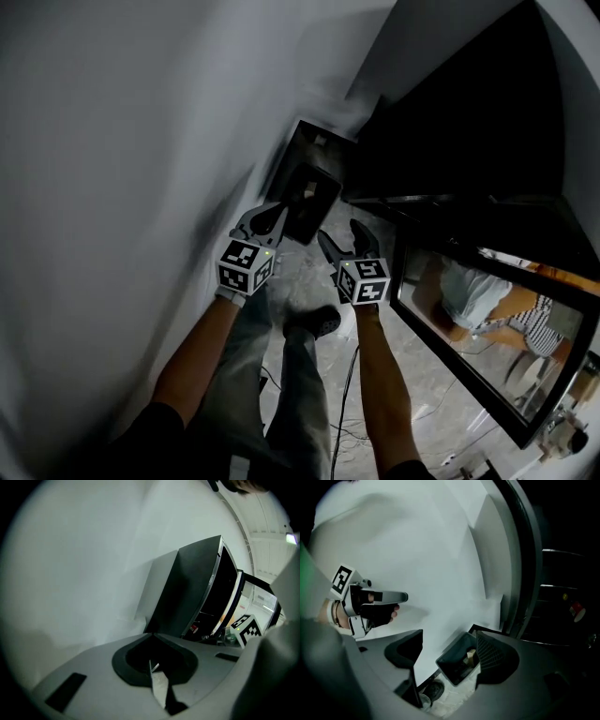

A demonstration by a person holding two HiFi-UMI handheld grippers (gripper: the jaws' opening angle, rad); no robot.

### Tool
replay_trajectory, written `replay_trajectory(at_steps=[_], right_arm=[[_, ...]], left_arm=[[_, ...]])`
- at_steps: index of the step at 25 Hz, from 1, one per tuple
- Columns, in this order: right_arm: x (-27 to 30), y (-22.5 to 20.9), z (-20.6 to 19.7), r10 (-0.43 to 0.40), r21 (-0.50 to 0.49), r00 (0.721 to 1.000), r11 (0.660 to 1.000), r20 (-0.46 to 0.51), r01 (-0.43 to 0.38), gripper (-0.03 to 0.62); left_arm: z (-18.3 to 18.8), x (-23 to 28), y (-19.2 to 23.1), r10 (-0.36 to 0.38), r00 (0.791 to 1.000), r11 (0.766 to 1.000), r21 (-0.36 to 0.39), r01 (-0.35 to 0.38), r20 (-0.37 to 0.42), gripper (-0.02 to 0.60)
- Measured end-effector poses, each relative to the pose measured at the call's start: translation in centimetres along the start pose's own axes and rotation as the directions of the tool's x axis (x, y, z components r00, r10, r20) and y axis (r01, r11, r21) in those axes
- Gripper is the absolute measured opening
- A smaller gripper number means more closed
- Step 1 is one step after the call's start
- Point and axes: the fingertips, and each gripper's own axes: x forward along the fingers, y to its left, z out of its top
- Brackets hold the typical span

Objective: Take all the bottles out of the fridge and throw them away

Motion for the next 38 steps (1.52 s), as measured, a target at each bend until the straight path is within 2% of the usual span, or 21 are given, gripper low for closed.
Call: replay_trajectory(at_steps=[1, 6, 11, 18, 23, 28, 32, 38], right_arm=[[-1.5, 0.0, 0.5, -0.007, 0.0, 1.0, 1.0, 0.012, 0.007, 0.355], [-10.3, 0.3, 4.5, -0.055, 0.004, 0.994, 0.998, 0.098, 0.055, 0.156], [-19.5, -0.6, 8.1, -0.09, 0.029, 0.98, 0.996, 0.18, 0.086, 0.014], [-30.0, -1.4, 11.0, -0.187, 0.111, 0.947, 0.98, 0.261, 0.163, 0.009], [-37.4, -1.7, 11.6, -0.271, 0.182, 0.913, 0.957, 0.304, 0.224, 0.008], [-43.7, -2.8, 13.6, -0.351, 0.239, 0.862, 0.931, 0.365, 0.277, 0.008], [-47.4, -4.0, 14.3, -0.398, 0.263, 0.826, 0.913, 0.398, 0.313, 0.008], [-52.3, -5.5, 13.6, -0.463, 0.319, 0.777, 0.881, 0.427, 0.349, 0.008]], left_arm=[[0.3, -0.4, -0.7, 0.001, 1.0, 1.0, -0.004, -0.001, -0.001, -0.002], [3.2, -2.8, -5.6, -0.01, 1.0, 1.0, -0.019, 0.01, 0.014, -0.002], [6.9, -4.4, -13.0, -0.036, 0.999, 0.999, -0.003, 0.036, 0.028, -0.002], [13.8, -6.4, -21.0, -0.11, 0.992, 0.993, 0.043, 0.107, 0.063, -0.002], [16.7, -9.0, -27.2, -0.186, 0.98, 0.982, 0.038, 0.183, 0.077, -0.002], [18.9, -10.3, -33.5, -0.28, 0.958, 0.96, 0.05, 0.277, 0.067, -0.002], [19.7, -10.2, -38.1, -0.35, 0.936, 0.931, 0.122, 0.343, 0.04, -0.002], [20.7, -9.9, -43.0, -0.414, 0.91, 0.896, 0.182, 0.405, 0.01, -0.002]])
